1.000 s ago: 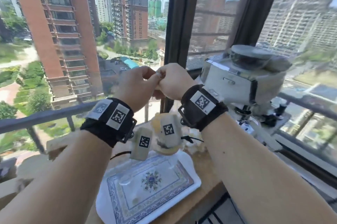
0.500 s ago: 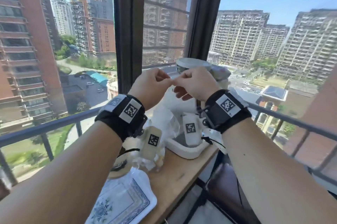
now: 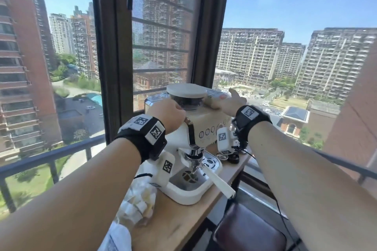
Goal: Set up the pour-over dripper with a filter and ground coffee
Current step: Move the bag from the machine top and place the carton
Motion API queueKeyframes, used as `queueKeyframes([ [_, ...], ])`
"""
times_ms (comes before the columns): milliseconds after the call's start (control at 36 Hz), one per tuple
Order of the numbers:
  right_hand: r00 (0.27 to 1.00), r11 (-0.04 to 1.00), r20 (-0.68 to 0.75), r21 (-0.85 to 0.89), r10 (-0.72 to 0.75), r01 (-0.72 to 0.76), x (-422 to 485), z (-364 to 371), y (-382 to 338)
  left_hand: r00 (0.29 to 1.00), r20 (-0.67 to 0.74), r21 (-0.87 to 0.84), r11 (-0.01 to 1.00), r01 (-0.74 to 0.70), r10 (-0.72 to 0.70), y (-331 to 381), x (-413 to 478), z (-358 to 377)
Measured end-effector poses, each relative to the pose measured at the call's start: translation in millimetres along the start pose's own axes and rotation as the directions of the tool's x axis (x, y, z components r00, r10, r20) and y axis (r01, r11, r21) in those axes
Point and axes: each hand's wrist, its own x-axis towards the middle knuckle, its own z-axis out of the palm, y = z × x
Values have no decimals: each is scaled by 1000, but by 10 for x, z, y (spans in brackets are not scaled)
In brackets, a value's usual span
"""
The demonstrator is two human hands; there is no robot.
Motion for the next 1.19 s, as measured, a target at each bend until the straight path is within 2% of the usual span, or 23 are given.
queueKeyframes([
  [167, 999, 1000, 35, -13, -11, 11, 123, 253, 2, 999, -25, -7, 999, 46, -46, -212, -42, -49],
  [222, 999, 998, 33, -69, -12, 14, 137, 296, 12, 998, -40, -13, 999, 50, -51, -264, -49, -15],
  [361, 998, 984, -61, -175, 24, -34, 180, 357, 46, 998, -66, -8, 1000, 24, -25, -284, -75, 52],
  [472, 989, 987, -125, -122, 85, -100, 201, 395, 45, 999, -48, -11, 1000, 22, -23, -317, -83, 96],
  [583, 976, 994, -209, -78, 53, -71, 219, 423, 65, 999, -35, -13, 999, 42, -42, -335, -51, 116],
  [778, 983, 999, -180, 22, -32, 37, 204, 386, 159, 997, 19, 25, 997, 76, -77, -322, -8, 133],
  [1000, 983, 997, -181, 59, -40, 51, 62, 108, 224, 992, 83, -2, 996, 94, -94, -230, -17, 199],
  [1056, 973, 994, -227, 80, -49, 69, 12, -42, 193, 995, 62, -32, 996, 83, -81, -166, -16, 208],
  [1111, 954, 981, -280, 125, -106, 146, -39, -185, 124, 997, 16, -100, 992, 78, -77, -70, -3, 196],
  [1194, 925, 928, -327, 244, -194, 280, -247, -308, -64, 998, -18, -315, 948, 53, -62, 110, -34, 107],
])
